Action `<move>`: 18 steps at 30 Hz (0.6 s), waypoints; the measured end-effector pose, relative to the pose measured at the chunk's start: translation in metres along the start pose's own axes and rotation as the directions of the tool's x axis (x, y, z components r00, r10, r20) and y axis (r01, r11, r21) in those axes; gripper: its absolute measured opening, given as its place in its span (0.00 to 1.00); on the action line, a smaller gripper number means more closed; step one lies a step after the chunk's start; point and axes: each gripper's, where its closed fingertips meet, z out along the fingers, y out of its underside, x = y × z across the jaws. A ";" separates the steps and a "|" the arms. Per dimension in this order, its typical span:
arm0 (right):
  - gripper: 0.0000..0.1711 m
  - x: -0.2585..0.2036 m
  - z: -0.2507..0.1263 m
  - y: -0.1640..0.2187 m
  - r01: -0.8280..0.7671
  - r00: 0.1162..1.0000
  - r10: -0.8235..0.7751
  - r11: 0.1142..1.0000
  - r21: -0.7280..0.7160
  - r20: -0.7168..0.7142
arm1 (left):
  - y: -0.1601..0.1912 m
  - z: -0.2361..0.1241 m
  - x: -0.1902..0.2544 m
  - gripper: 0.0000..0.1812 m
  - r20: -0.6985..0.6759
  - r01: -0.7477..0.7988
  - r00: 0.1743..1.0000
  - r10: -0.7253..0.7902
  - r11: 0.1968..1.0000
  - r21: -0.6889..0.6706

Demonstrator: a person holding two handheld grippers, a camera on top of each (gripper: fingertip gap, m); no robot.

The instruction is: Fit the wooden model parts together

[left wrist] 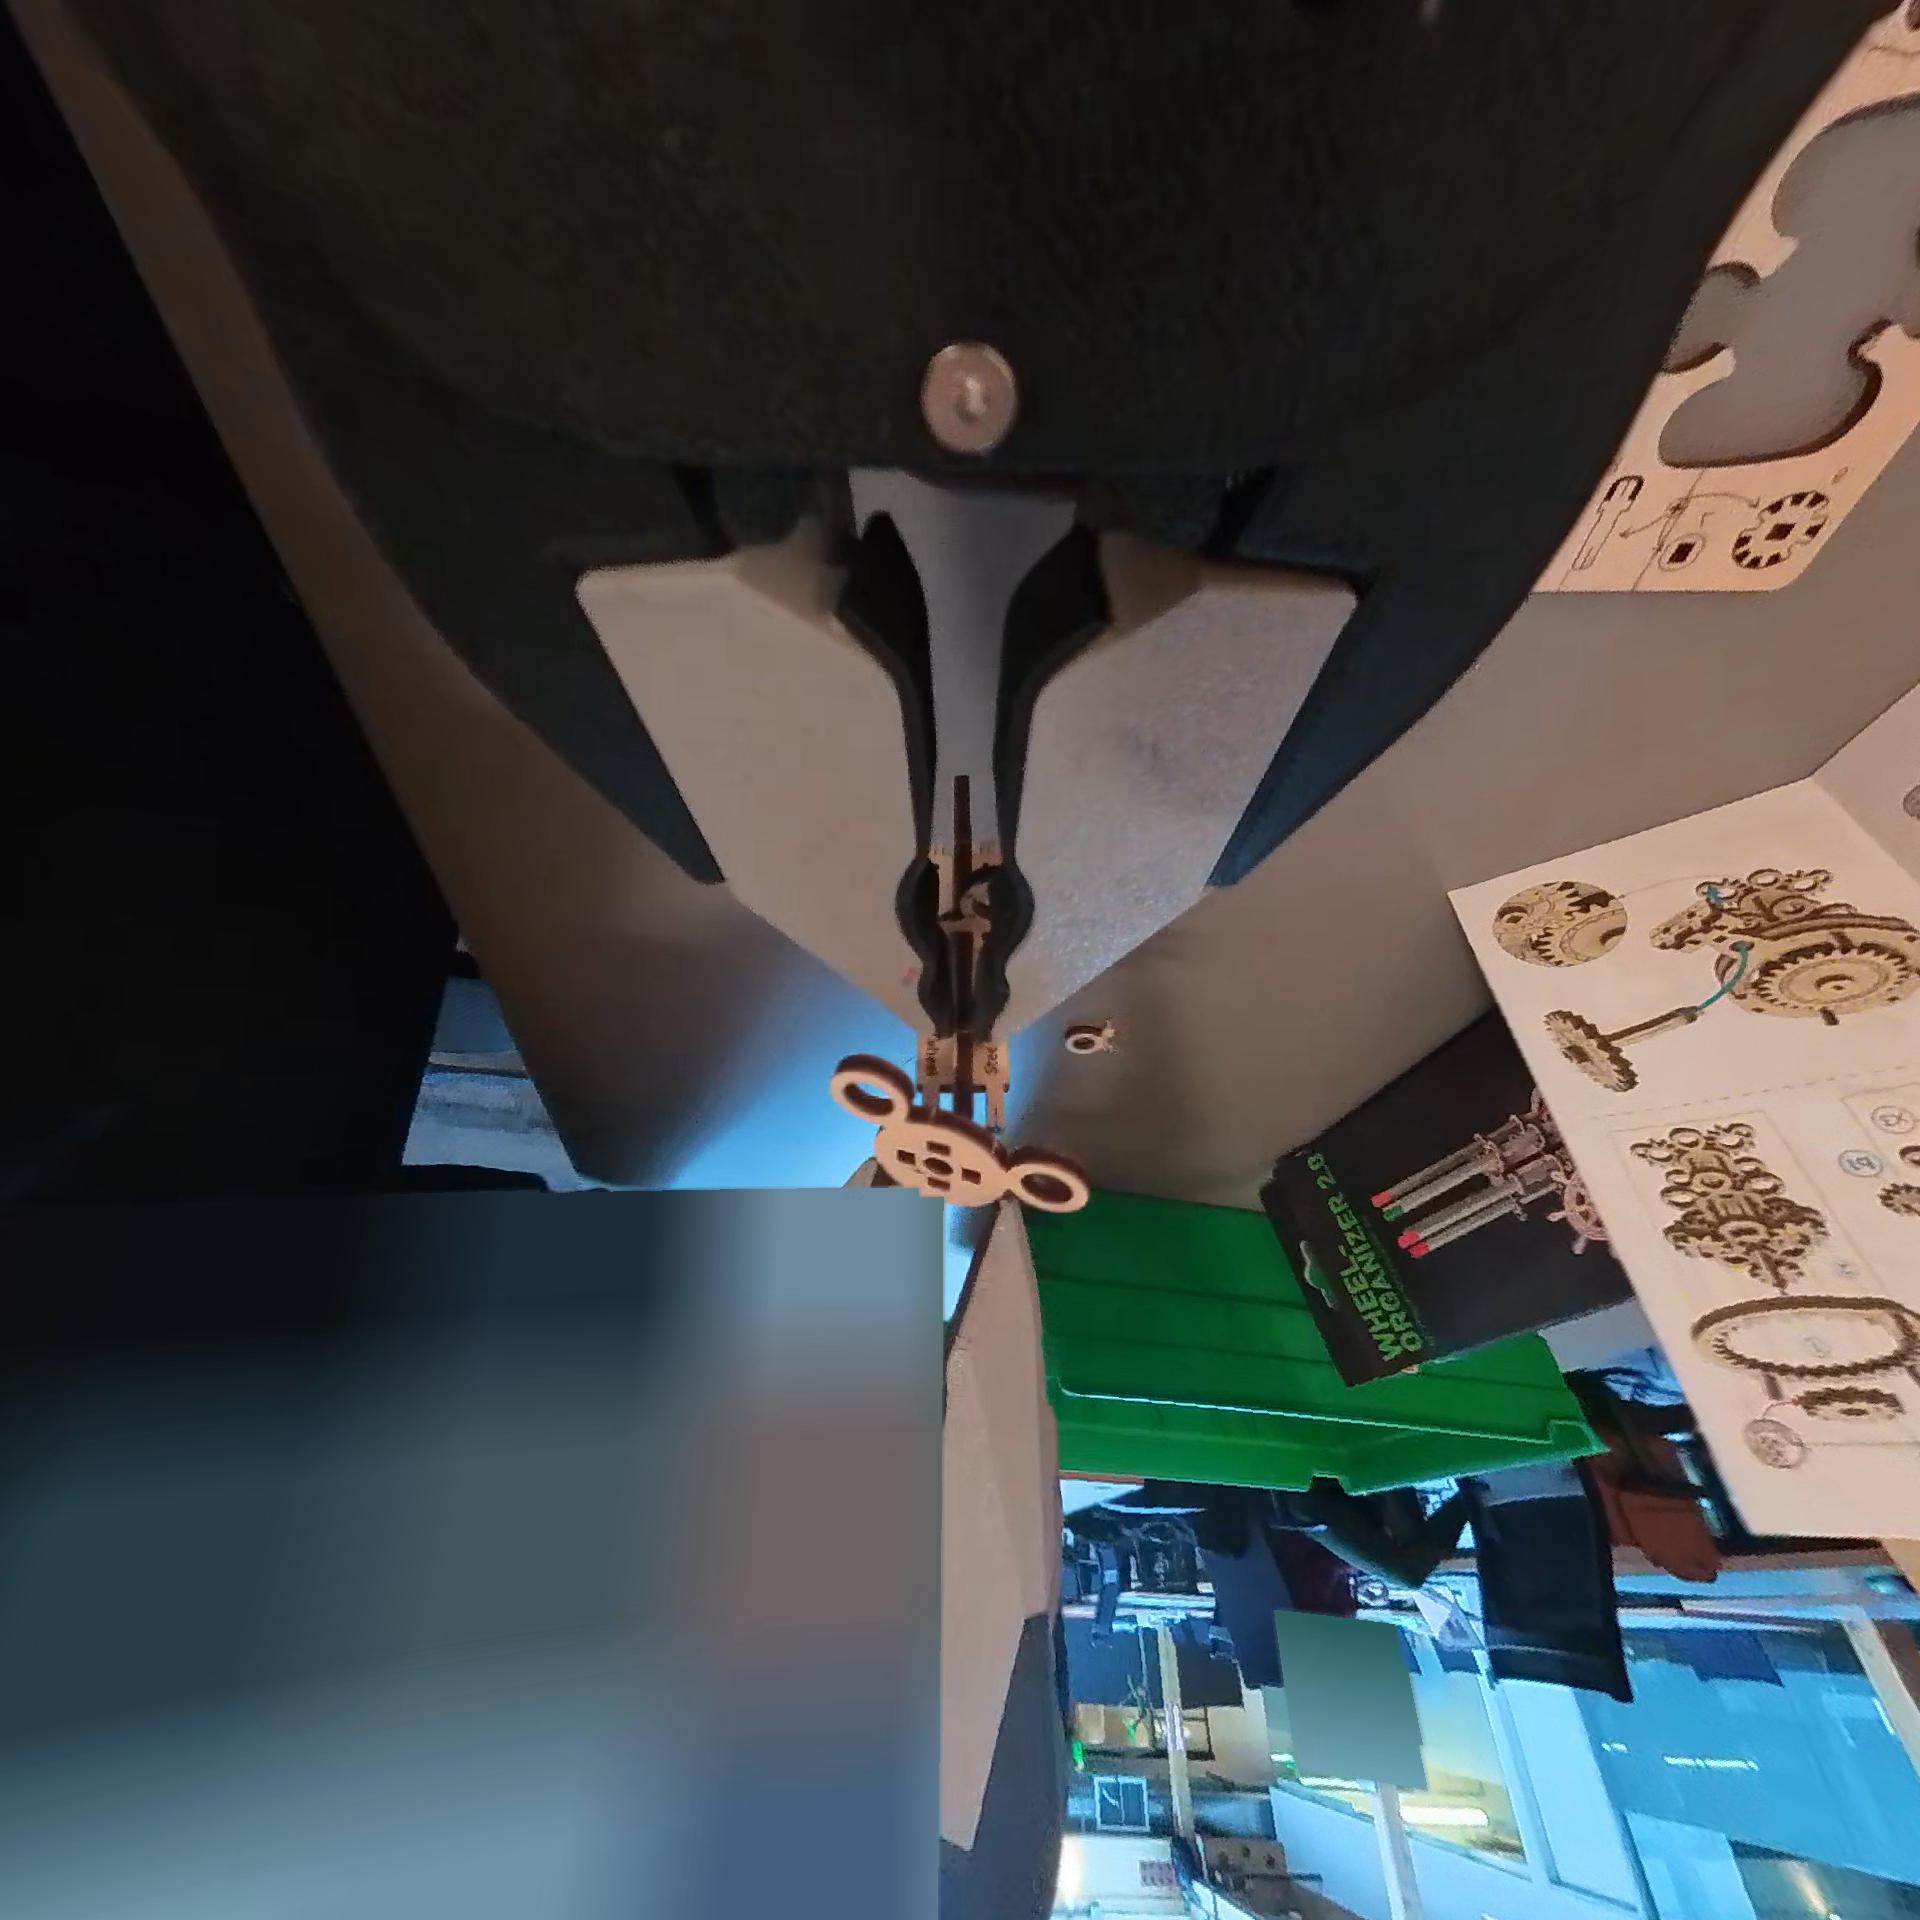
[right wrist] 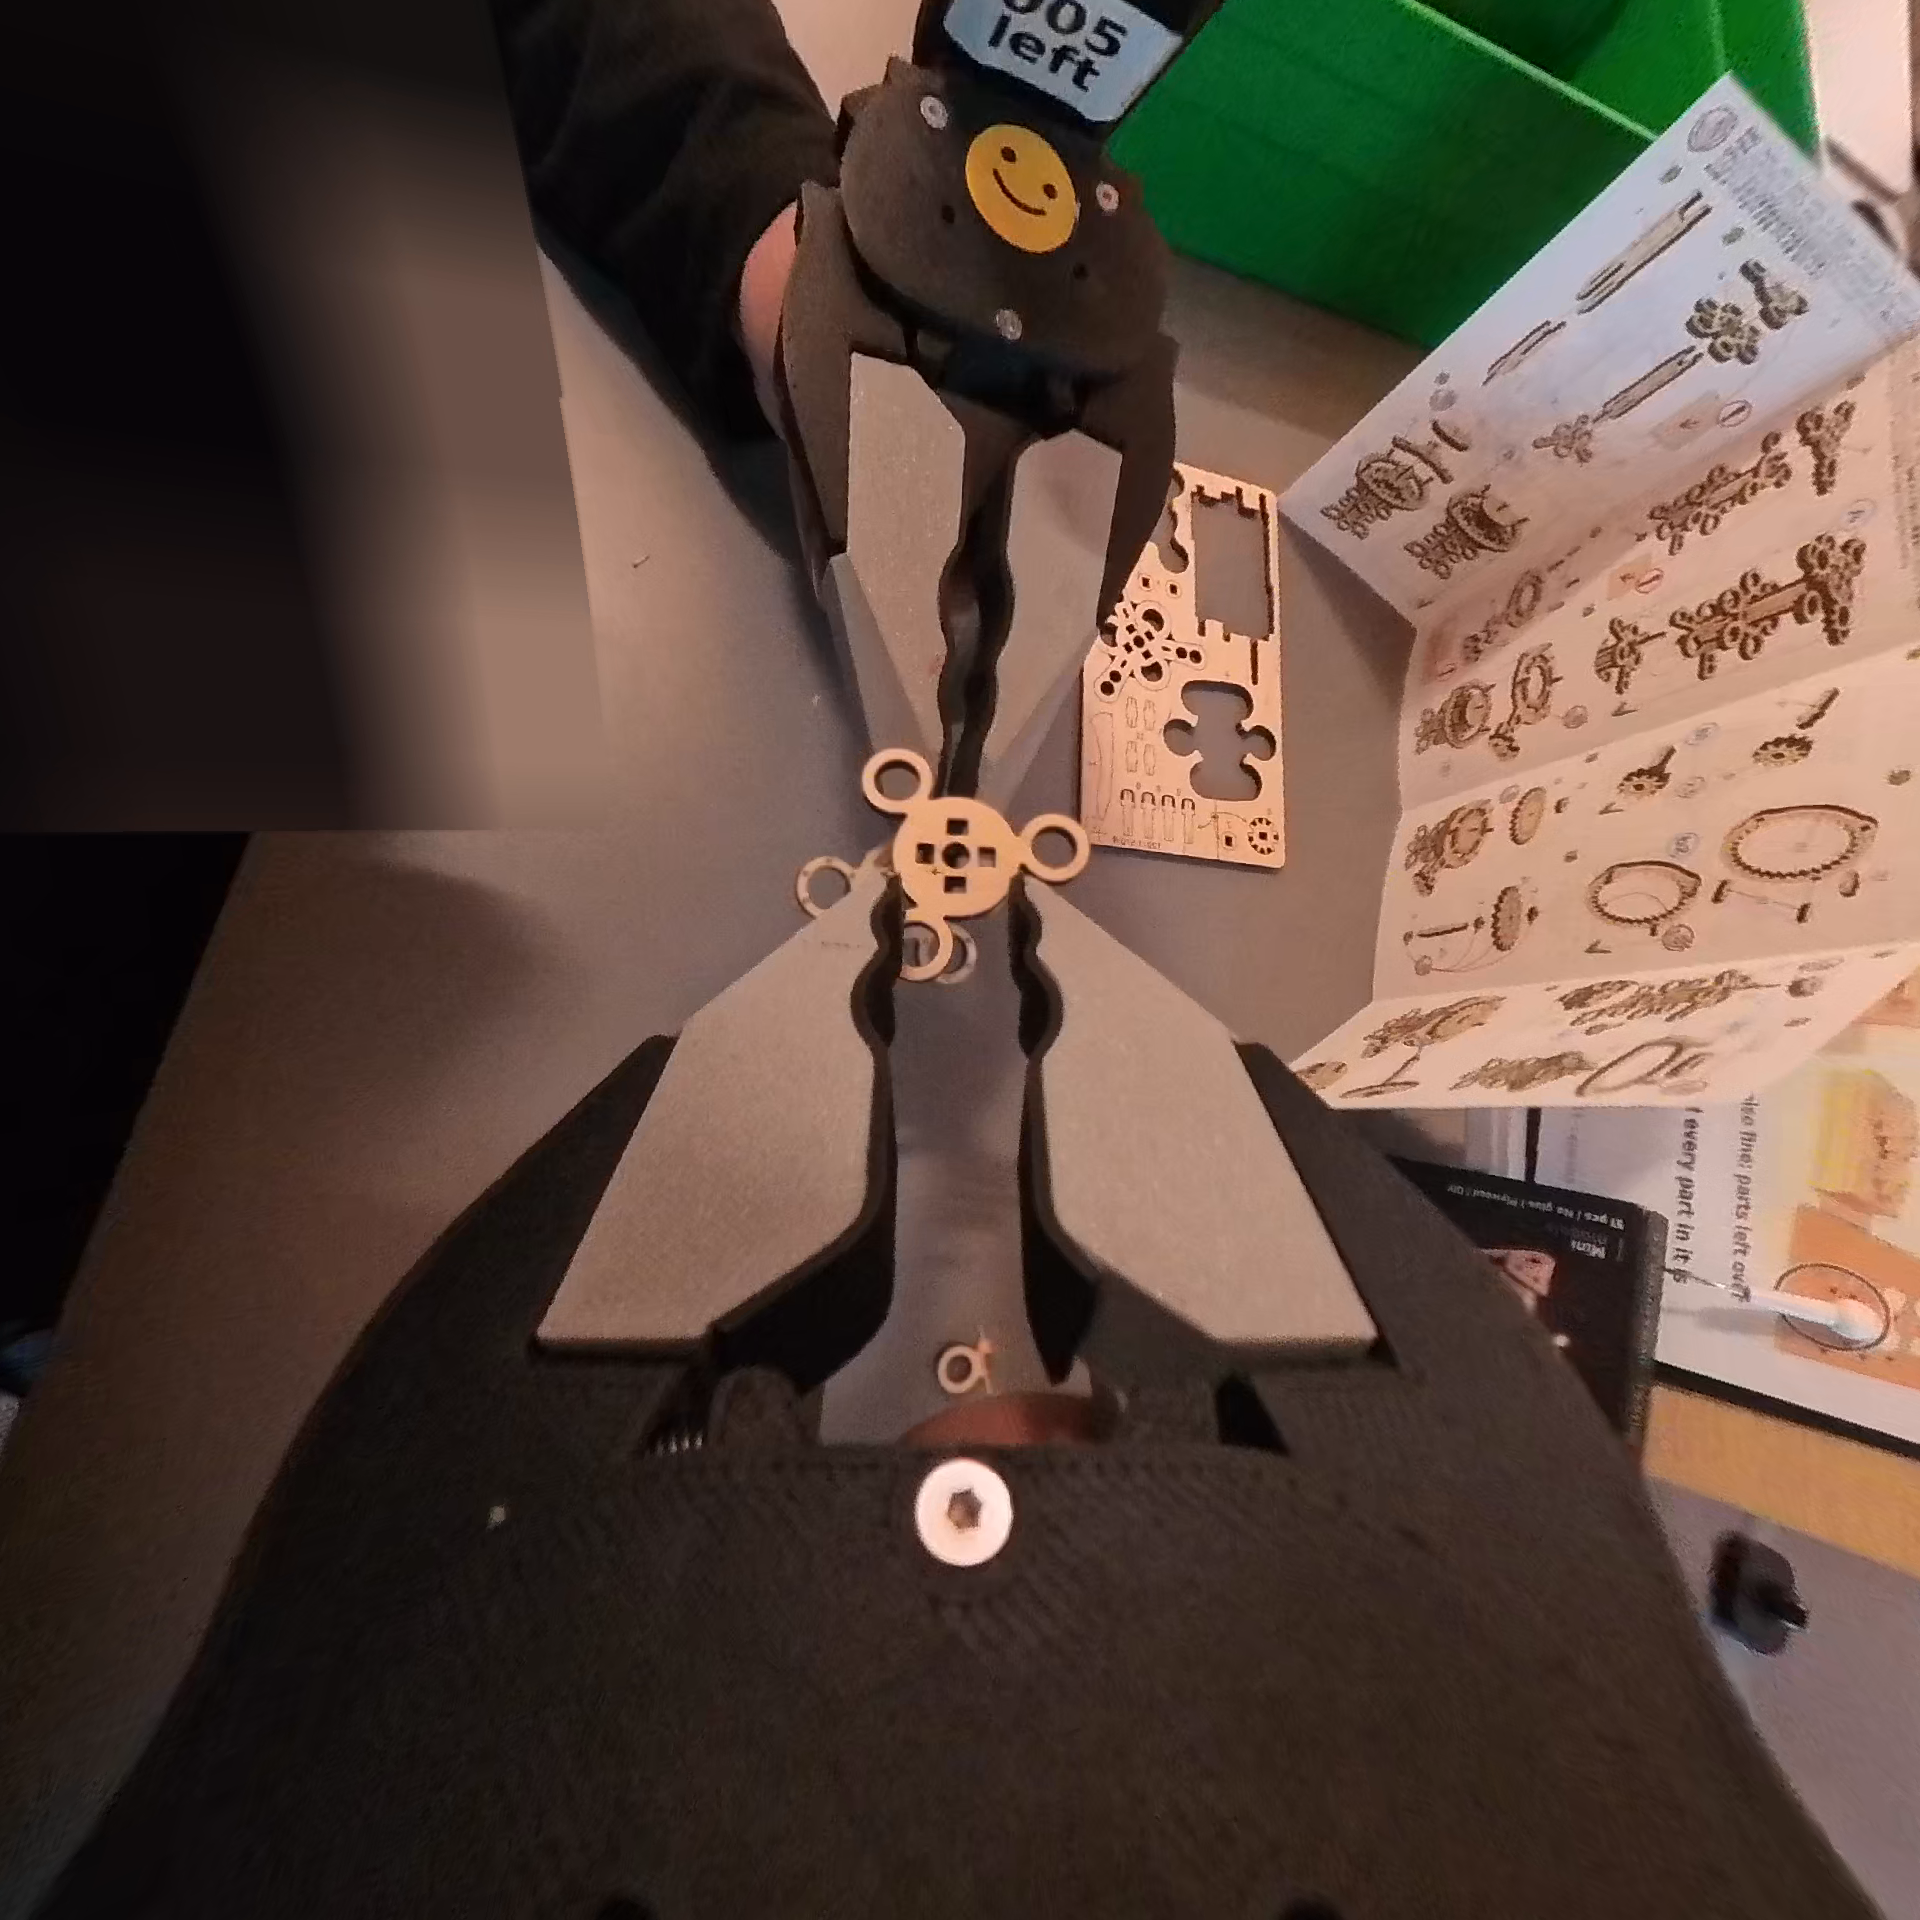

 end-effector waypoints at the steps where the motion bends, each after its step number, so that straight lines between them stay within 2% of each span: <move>1: 0.09 0.003 0.000 0.001 0.004 1.000 -0.004 1.000 -0.012 -0.002 | -0.001 -0.001 -0.001 0.00 0.002 0.009 1.000 -0.009 1.000 0.004; 18: 0.09 0.020 0.000 0.018 -0.143 0.990 0.143 0.988 0.054 -0.001 | 0.004 -0.008 -0.017 0.00 0.075 0.004 0.997 -0.002 1.000 -0.024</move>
